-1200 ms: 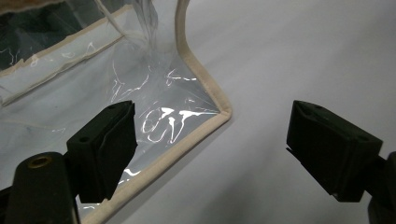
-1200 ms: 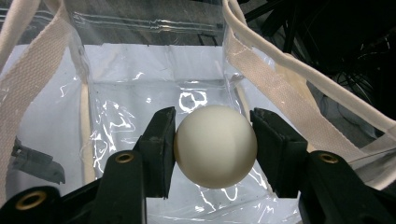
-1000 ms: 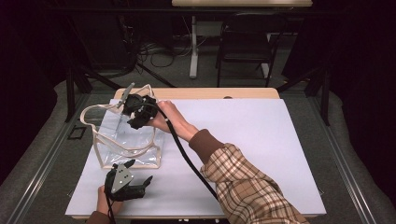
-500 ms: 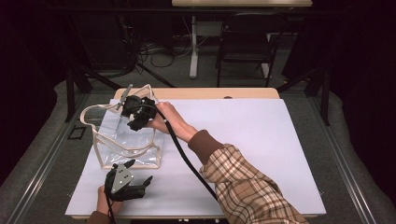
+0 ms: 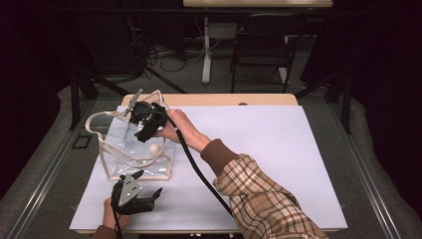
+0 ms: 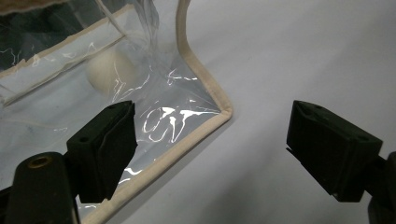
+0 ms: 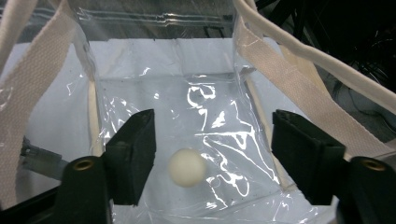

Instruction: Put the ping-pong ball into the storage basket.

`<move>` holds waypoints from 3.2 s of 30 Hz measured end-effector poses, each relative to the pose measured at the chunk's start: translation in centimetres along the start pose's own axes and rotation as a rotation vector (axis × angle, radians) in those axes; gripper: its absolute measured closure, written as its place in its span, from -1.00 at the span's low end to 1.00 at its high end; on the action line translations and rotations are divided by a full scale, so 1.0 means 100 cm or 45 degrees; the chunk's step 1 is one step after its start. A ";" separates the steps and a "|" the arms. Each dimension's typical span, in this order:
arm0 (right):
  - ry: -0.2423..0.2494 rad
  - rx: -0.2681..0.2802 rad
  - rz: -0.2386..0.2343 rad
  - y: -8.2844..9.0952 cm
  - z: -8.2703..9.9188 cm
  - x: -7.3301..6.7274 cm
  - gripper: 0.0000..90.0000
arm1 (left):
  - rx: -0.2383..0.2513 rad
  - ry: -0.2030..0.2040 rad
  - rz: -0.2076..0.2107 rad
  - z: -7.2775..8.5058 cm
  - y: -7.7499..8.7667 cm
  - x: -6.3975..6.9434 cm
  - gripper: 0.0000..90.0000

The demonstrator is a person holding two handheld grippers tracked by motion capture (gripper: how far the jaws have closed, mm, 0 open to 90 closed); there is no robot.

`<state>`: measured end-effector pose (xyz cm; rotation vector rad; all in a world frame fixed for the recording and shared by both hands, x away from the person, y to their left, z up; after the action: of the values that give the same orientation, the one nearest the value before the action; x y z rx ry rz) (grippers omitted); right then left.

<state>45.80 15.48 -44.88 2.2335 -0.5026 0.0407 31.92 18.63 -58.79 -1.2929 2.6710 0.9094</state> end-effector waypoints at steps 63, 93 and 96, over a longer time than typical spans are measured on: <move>-0.242 0.155 0.122 0.120 0.122 0.061 -1.00 | -0.006 -0.008 0.001 0.000 0.000 0.001 -0.64; -0.336 0.174 0.217 0.140 0.188 0.062 -1.00 | -0.008 -0.008 0.003 0.000 0.000 0.001 -0.64; -0.335 0.169 0.221 0.140 0.193 0.061 -1.00 | -0.008 -0.008 0.003 0.000 0.000 0.001 -0.64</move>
<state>43.62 -9.05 -46.19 2.3315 -0.8585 -0.1352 31.86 18.50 -58.84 -1.2862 2.6674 0.9212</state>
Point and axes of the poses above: each handheld gripper's, and its own axes: y roughly backward along the jaws, z roughly out of its underside, x roughly to its right, the point moved 8 cm from there along -y, roughly forward along the jaws, and after that the axes turned 5 degrees about -y, right-handed, at the moved point
